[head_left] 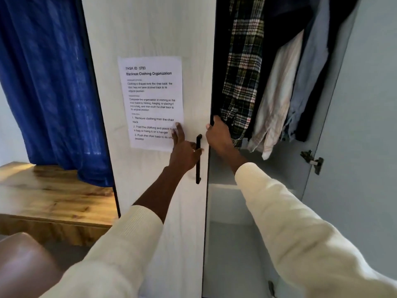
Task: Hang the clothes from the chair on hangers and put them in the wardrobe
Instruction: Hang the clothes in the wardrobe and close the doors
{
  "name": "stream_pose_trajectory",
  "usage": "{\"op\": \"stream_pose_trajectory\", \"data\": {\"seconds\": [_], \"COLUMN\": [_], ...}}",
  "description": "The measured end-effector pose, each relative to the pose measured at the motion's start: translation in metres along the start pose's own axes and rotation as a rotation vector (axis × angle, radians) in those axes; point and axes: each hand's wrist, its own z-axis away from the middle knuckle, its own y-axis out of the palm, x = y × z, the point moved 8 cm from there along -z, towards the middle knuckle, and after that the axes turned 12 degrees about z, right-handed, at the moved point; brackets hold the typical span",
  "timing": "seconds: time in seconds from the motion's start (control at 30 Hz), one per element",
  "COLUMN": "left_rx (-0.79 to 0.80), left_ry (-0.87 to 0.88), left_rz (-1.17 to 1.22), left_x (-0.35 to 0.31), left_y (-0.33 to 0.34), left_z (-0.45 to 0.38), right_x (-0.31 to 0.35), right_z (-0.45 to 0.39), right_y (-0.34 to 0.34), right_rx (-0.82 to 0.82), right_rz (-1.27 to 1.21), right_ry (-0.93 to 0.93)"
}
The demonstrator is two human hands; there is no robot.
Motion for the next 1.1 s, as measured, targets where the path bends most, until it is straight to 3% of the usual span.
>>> {"op": "stream_pose_trajectory", "data": {"seconds": [0.2,0.53,0.67,0.87,0.97,1.1], "left_rx": [0.022,0.031,0.095,0.137,0.139,0.153], "left_ry": [-0.099,-0.091,-0.15,-0.219,-0.214,-0.207], "left_rz": [-0.013,-0.108,-0.199,-0.267,-0.295,-0.324], "left_x": [-0.004,0.0,0.001,-0.006,-0.006,-0.003], "left_y": [0.018,0.028,0.032,0.029,0.03,0.029], "left_z": [-0.02,-0.031,-0.033,-0.036,-0.037,-0.035], "right_x": [-0.017,-0.028,-0.036,-0.035,-0.03,-0.035], "right_z": [-0.041,-0.061,-0.055,-0.028,-0.015,-0.013], "right_y": [0.008,0.017,0.013,0.008,0.014,0.038], "right_rx": [0.001,0.056,0.153,0.127,0.06,0.13], "right_rz": [0.007,-0.008,0.209,0.312,0.496,0.656], "right_ry": [-0.033,-0.03,-0.069,-0.211,-0.32,-0.344]}}
